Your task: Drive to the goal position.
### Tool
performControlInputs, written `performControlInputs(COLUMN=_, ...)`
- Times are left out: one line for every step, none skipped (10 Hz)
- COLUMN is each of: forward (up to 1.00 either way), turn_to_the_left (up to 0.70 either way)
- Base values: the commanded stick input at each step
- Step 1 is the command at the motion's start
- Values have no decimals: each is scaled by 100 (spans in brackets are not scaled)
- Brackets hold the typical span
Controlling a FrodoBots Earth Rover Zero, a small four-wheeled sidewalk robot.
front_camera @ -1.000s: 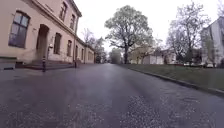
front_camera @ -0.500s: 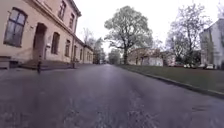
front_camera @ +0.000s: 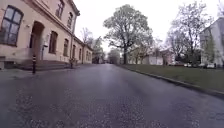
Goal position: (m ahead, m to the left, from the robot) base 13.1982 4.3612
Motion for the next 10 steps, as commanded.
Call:
performControlInputs(forward=85, turn_to_the_left=34)
performControlInputs(forward=85, turn_to_the_left=34)
performControlInputs(forward=85, turn_to_the_left=17)
performControlInputs(forward=85, turn_to_the_left=0)
performControlInputs(forward=85, turn_to_the_left=0)
performControlInputs(forward=85, turn_to_the_left=0)
performControlInputs(forward=85, turn_to_the_left=0)
performControlInputs(forward=85, turn_to_the_left=0)
performControlInputs(forward=85, turn_to_the_left=0)
performControlInputs(forward=85, turn_to_the_left=0)
